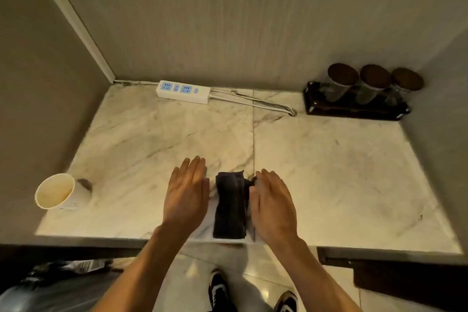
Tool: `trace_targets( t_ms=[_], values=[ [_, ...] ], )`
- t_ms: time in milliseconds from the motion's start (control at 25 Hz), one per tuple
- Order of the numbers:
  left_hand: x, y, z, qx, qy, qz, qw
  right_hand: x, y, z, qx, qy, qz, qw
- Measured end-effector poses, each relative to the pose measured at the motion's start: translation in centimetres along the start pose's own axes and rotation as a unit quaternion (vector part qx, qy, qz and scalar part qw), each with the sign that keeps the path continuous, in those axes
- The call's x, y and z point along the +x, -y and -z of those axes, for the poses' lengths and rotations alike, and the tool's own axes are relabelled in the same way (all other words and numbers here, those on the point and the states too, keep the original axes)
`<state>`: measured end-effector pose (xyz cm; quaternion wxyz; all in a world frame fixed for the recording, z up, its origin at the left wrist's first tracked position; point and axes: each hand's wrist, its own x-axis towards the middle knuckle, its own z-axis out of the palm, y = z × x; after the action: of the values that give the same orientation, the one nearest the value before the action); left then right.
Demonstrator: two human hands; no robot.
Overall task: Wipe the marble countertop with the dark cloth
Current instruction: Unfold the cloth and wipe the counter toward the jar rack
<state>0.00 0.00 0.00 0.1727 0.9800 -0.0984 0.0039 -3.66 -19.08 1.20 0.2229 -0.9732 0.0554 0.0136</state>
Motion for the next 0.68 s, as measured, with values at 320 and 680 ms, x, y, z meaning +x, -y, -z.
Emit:
trace_targets(
  t_ms=[320,680],
  values=[
    [-1.9,3.2,-3.7,0.0,0.021,0.045,0.999,0.4,3.7,-7.0,-0.091,0.041,0.057,0.993],
    [-2.1,2.3,-5.5,0.02,0.035,0.024,0.999,-0.3,4.6,-10.2,-0.075,0.023,-0.006,0.997]
  ],
)
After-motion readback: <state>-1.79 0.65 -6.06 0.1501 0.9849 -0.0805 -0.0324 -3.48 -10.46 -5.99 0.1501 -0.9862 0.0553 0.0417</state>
